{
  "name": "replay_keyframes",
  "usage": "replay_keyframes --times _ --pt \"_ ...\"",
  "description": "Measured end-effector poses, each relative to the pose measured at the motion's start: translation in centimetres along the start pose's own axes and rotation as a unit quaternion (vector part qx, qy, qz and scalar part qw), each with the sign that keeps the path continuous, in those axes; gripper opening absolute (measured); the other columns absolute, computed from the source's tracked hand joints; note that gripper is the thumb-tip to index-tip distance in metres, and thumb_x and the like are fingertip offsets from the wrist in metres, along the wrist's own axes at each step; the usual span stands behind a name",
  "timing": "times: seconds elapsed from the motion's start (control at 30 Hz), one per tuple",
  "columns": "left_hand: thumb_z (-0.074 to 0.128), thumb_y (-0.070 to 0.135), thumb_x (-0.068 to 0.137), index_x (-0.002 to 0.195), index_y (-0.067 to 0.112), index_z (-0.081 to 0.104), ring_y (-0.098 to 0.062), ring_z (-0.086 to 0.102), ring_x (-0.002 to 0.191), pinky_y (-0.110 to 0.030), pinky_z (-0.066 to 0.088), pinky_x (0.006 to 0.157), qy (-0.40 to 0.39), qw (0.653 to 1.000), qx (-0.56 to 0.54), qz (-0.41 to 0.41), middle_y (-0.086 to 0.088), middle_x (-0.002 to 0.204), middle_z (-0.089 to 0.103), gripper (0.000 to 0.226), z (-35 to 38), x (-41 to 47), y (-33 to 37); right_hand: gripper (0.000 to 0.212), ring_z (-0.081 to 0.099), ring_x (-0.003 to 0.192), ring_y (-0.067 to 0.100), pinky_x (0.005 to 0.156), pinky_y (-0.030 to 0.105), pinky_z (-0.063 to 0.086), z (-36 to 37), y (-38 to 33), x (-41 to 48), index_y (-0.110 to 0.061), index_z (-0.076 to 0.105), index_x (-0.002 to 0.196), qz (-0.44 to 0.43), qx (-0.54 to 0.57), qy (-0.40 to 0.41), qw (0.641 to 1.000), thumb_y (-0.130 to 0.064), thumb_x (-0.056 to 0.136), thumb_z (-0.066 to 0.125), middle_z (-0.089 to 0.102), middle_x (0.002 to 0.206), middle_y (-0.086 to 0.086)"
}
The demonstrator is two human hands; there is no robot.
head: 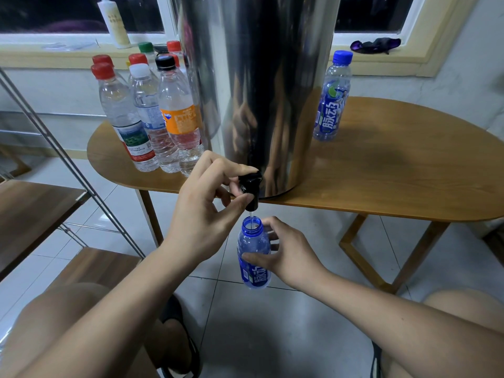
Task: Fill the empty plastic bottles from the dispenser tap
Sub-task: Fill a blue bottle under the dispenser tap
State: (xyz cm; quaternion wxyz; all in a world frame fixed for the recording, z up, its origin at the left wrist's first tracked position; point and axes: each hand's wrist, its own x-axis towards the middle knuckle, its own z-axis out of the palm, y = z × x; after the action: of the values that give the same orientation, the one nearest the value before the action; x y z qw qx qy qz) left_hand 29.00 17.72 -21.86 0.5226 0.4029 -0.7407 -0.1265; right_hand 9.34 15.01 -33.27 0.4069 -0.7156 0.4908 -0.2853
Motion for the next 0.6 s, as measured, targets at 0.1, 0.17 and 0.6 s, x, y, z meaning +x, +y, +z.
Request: replay_keyframes --times 0.1,0.17,0.6 --pt "0.081 -0.008 0.091 0.123 0.026 0.068 -0.023 0.065 0.089 -0.035 0.055 0.068 -0.001 1.0 0.004 -0.001 -0.006 0.105 0.055 0.049 -0.03 -0.01 0.03 0.064 0.066 0.113 0.001 0.093 0.024 0.06 0.01 0.03 0.02 -0.042 0.055 0.131 0.001 -0.004 -0.001 1.0 -0.051 0.08 0.093 0.067 0.128 -0.023" --pt "0.082 -0.008 0.09 0.123 0.026 0.068 -0.023 0.065 0.089 -0.035 0.055 0.068 0.0 1.0 0.007 -0.001 -0.007 0.104 0.056 0.049 -0.02 0.0 0.06 0.065 0.066 0.113 0.002 0.093 0.024 0.061 0.05 0.08 0.06 -0.042 0.055 0.131 0.001 -0.008 0.0 1.0 -0.051 0.079 0.093 0.067 0.129 -0.023" --pt "0.081 -0.009 0.09 0.123 0.027 0.068 -0.023 0.065 0.088 -0.036 0.054 0.068 0.0 1.0 0.002 0.0 -0.006 0.104 0.055 0.05 0.01 -0.03 -0.02 0.066 0.066 0.114 0.002 0.095 0.028 0.062 0.12 0.24 0.09 -0.041 0.055 0.131 -0.001 -0.01 0.003 1.0 -0.053 0.079 0.093 0.067 0.128 -0.023"
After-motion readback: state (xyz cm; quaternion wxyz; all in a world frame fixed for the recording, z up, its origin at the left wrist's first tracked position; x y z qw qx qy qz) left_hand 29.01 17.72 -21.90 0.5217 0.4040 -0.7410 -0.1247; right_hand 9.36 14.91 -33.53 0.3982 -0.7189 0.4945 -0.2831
